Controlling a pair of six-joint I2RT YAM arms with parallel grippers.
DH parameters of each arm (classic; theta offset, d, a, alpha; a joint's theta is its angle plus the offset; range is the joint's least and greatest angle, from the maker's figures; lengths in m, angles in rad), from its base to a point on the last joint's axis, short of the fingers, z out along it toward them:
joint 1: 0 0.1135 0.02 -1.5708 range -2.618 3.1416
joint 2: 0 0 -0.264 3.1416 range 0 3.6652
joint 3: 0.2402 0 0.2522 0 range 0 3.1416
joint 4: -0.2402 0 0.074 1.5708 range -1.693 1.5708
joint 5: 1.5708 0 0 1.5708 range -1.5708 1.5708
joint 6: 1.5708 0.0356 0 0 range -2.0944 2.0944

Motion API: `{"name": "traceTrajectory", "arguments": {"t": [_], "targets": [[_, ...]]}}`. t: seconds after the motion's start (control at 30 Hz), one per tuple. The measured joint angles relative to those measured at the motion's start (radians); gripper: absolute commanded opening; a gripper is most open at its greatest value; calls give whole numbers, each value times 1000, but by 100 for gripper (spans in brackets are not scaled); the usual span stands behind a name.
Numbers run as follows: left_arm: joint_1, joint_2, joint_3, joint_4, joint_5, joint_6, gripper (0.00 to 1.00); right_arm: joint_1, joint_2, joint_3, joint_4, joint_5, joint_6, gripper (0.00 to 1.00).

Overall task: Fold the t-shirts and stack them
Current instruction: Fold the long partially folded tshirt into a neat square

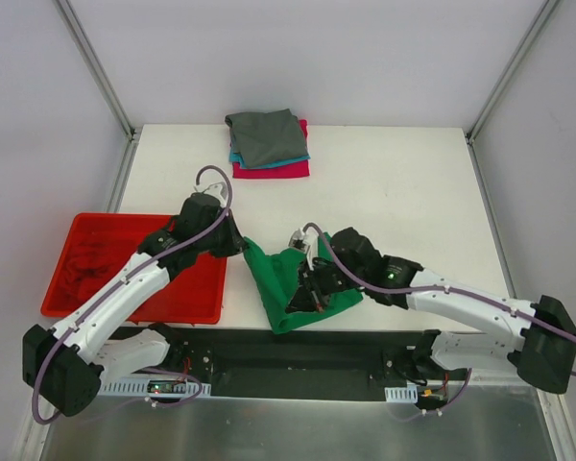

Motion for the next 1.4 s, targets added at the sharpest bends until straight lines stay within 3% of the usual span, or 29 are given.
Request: {"name": "traceTrajectory", "arguments": {"t": [0.4, 0.67, 1.03, 1.4], "targets": [[-80, 166, 163, 38, 22, 24, 0, -109, -234, -86, -102, 78, -2, 1], [-119, 367, 288, 49, 14, 39, 0, -194, -247, -148, -136, 97, 6, 2], [-179, 671, 524, 56, 31, 67, 0, -233, -334, -218, -156, 233, 69, 2], [-209, 790, 643, 66, 64, 91, 0, -262, -417, -267, -166, 294, 117, 1]]}}
